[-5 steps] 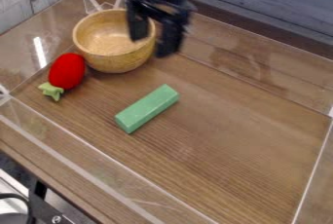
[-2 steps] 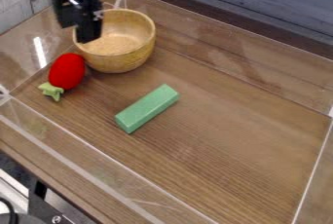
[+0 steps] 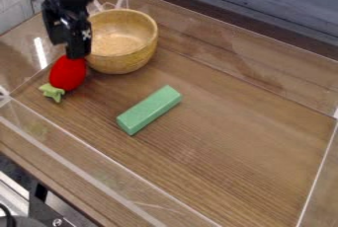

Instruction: Move the red object to the right side of the table

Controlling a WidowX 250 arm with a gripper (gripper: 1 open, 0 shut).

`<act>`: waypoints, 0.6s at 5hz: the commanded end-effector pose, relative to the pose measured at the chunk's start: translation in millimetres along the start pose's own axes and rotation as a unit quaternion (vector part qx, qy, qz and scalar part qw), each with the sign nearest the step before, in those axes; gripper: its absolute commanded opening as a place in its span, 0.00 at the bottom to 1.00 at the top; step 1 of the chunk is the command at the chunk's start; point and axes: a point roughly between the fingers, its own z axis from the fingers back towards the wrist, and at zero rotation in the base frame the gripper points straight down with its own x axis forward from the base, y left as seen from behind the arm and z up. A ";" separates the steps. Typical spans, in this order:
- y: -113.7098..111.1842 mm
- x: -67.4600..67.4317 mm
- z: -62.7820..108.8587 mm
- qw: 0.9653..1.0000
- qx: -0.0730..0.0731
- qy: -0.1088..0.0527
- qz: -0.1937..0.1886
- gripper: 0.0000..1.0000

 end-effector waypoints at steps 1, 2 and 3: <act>14.0 5.7 -5.0 1.000 0.019 -0.012 0.009 1.00; 20.2 12.6 -15.4 1.000 0.020 -0.014 0.016 1.00; 19.0 14.4 -11.6 1.000 0.015 -0.019 0.019 1.00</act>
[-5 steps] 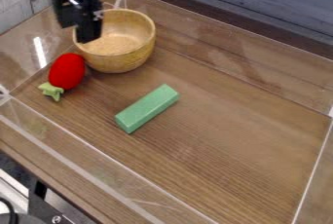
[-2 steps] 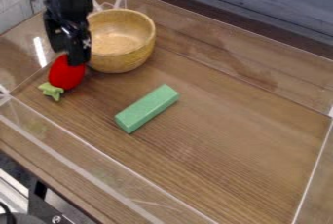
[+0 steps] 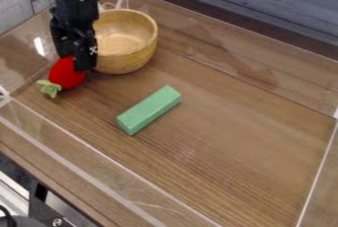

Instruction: Move the red object to the right side of the table

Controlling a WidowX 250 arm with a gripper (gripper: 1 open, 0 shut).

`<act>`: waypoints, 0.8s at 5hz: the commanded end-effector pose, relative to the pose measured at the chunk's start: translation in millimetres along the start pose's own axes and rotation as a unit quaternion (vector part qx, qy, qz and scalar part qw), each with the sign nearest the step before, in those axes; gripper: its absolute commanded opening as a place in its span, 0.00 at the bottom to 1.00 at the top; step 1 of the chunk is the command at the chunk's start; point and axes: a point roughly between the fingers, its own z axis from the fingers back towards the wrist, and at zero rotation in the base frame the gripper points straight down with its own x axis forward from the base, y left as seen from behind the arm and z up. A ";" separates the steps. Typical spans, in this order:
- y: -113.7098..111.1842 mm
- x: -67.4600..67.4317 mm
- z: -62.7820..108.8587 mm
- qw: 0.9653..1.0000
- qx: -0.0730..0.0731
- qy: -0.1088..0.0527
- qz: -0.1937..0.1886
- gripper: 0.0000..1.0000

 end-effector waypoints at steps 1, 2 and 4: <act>7.6 2.5 21.9 1.000 0.016 -0.025 0.008 1.00; 7.5 2.3 24.8 1.000 0.011 -0.028 0.010 1.00; 10.0 3.1 21.5 1.000 0.006 -0.026 0.014 1.00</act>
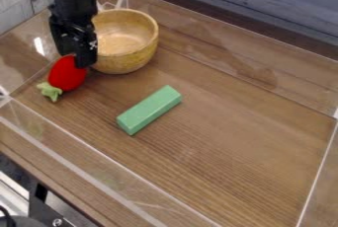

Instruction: Move the red object to the right side of the table

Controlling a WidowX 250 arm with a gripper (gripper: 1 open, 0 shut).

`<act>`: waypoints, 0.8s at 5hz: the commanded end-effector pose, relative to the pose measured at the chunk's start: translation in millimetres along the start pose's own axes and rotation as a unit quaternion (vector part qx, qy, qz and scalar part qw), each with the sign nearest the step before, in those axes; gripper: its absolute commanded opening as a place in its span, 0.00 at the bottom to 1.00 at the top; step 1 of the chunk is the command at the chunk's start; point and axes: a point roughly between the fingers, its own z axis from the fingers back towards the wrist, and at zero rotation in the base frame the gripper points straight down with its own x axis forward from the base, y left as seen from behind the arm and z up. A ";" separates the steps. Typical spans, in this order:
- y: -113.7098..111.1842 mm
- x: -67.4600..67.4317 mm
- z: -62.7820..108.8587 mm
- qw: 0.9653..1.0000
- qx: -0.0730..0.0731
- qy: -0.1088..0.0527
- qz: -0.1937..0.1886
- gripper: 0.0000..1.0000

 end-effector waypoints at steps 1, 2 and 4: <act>8.8 3.5 13.8 1.000 0.017 -0.018 0.007 1.00; 10.1 4.3 10.3 1.000 0.014 -0.015 0.010 1.00; 9.7 4.6 13.4 1.000 0.007 -0.016 0.014 1.00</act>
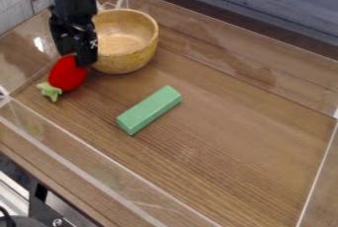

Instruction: Move the red object to the right side of the table

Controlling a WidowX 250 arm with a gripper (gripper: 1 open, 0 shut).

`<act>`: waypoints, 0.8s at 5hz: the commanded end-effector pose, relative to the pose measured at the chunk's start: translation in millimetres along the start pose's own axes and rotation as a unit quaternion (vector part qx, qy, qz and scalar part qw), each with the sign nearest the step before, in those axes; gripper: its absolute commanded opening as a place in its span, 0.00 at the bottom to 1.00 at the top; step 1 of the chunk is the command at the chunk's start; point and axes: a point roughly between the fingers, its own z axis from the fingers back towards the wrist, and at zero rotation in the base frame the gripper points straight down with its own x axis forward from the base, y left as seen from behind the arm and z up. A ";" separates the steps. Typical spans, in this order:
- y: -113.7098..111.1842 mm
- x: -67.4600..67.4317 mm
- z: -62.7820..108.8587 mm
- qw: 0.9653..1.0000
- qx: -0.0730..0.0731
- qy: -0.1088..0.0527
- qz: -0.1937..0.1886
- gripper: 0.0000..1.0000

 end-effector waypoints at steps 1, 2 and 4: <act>9.0 3.7 12.1 1.000 0.017 -0.016 0.007 1.00; 10.6 4.0 5.0 1.000 0.017 -0.013 0.009 1.00; 13.3 4.7 -7.7 1.000 0.015 -0.007 0.014 0.00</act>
